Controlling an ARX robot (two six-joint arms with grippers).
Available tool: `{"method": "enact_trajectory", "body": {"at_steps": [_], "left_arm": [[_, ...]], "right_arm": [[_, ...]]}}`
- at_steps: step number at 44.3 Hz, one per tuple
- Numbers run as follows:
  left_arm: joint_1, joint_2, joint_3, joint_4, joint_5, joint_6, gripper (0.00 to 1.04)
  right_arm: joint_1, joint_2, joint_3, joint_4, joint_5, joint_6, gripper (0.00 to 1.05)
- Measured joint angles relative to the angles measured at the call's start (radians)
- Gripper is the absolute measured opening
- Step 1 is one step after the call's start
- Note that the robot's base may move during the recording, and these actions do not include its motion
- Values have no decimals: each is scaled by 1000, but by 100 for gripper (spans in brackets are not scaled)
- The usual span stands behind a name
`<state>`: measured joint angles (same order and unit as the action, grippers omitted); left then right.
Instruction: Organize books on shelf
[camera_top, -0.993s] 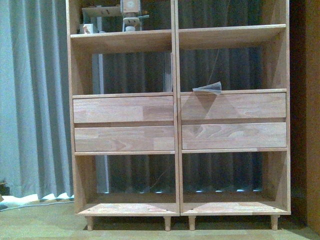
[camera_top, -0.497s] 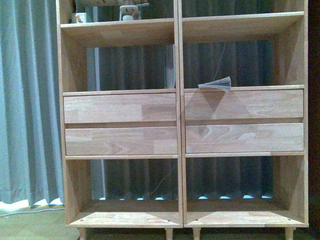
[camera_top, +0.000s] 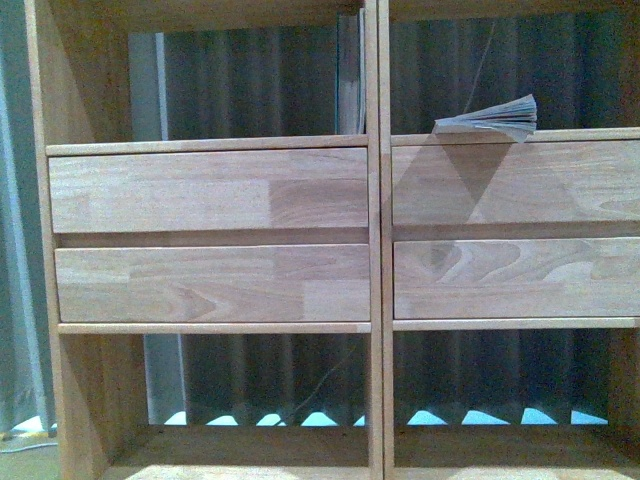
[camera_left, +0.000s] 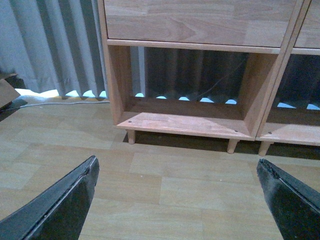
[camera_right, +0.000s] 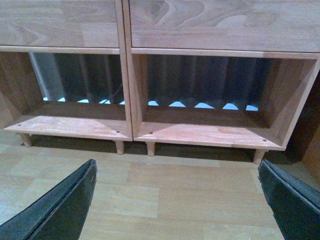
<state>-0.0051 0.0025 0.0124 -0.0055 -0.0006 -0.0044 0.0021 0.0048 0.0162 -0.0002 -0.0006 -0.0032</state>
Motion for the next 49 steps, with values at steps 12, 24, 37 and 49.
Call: {"method": "enact_trajectory", "body": {"at_steps": [12, 24, 37, 49], "left_arm": [[0, 0, 0, 0, 0, 0, 97], [0, 0, 0, 0, 0, 0, 97], [0, 0, 0, 0, 1, 0, 97], [0, -1, 0, 0, 0, 0, 97]], "right_arm": [[0, 0, 0, 0, 0, 0, 98], [0, 0, 0, 0, 0, 0, 98], [0, 0, 0, 0, 2, 0, 98], [0, 0, 0, 0, 1, 0, 98]]}}
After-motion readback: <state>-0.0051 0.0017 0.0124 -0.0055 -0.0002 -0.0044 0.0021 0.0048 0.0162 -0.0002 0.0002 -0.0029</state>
